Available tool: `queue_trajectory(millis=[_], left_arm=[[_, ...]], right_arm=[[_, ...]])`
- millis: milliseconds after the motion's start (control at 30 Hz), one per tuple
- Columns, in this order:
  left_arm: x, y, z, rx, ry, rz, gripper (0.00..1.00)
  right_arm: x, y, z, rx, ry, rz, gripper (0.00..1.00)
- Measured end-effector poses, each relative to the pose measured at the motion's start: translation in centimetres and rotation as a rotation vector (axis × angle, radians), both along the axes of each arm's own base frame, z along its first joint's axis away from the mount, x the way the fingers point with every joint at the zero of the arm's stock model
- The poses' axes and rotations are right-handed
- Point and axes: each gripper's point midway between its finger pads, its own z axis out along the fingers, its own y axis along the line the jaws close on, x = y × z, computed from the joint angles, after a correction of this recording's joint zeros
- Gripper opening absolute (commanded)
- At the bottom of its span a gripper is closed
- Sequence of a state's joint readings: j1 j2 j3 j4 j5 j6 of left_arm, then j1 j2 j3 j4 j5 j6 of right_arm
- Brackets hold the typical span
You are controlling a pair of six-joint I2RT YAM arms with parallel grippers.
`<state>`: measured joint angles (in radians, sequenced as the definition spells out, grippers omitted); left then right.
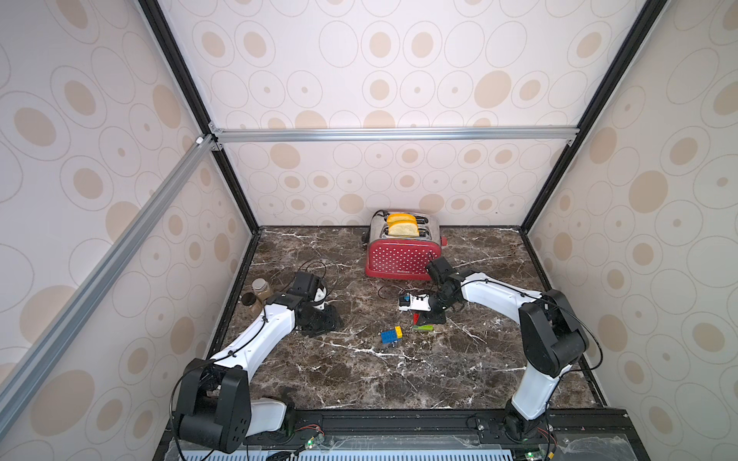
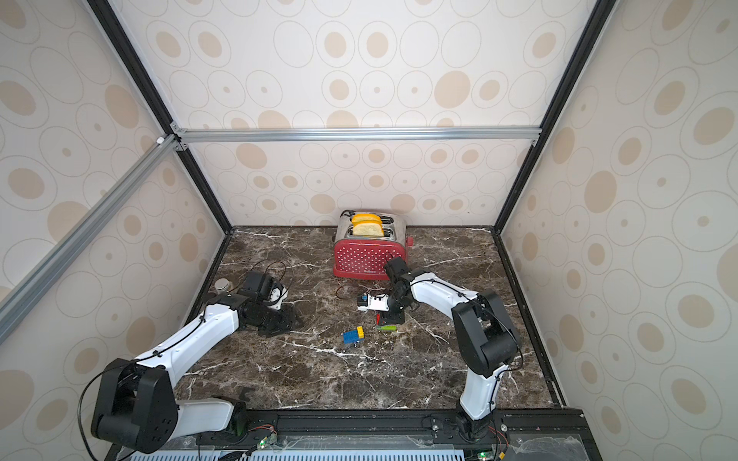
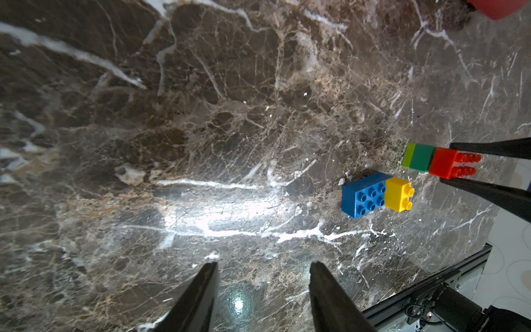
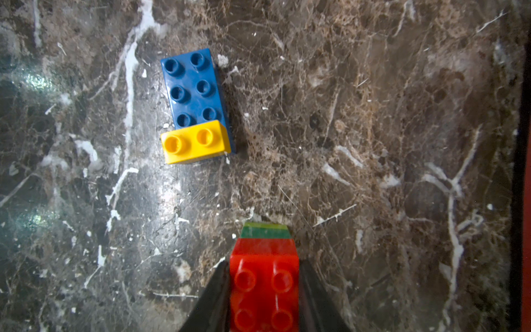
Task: Assemble the number 5 with lego
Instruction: Assemble the lego brick with the lego brick.
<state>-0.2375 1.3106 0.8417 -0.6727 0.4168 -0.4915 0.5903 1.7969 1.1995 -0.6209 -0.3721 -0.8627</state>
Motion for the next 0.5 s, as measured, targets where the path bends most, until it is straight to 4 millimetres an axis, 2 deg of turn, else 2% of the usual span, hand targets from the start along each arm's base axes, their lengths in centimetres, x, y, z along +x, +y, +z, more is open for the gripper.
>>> queue_trajectory(millis=[500], left_arm=[[0.0,0.3,-0.2,0.016,-0.002,-0.001,0.54]], right_arm=[[1.1,0.7,-0.2,-0.030,-0.001,-0.062,0.18]])
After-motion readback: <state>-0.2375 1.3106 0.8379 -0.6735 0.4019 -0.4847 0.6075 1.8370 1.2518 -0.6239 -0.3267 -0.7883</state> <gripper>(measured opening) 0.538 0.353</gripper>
